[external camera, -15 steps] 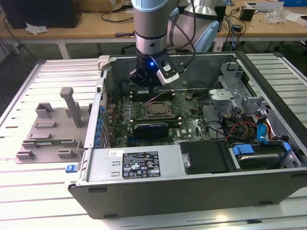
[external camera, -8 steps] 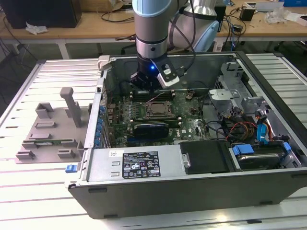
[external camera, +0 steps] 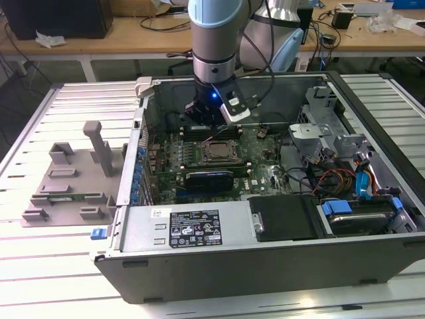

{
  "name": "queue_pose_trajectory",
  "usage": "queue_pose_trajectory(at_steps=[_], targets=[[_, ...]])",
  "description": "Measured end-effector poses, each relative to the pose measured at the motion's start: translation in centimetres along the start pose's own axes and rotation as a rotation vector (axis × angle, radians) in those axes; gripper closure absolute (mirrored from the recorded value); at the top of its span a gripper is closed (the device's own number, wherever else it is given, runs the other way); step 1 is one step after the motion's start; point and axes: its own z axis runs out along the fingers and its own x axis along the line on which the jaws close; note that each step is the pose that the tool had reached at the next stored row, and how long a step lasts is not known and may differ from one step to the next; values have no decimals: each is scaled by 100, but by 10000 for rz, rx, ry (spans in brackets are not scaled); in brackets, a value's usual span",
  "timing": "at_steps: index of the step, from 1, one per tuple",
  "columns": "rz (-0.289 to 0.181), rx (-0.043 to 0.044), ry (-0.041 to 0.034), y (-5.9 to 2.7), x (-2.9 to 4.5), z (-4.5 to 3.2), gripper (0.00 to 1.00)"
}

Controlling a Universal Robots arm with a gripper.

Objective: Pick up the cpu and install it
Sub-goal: 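Install the first cpu locking lever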

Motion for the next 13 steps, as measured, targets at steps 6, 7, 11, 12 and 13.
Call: queue_pose_trajectory(at_steps=[6,7,11,12,13], targets=[[98,54,-124,77,4,55,89],[85,57,-204,75,3,63,89],[1,31,-712,71,4,90,89],[-30,19,-895,69,5,102,89],[-74,4,-1159,64,33,121,89]])
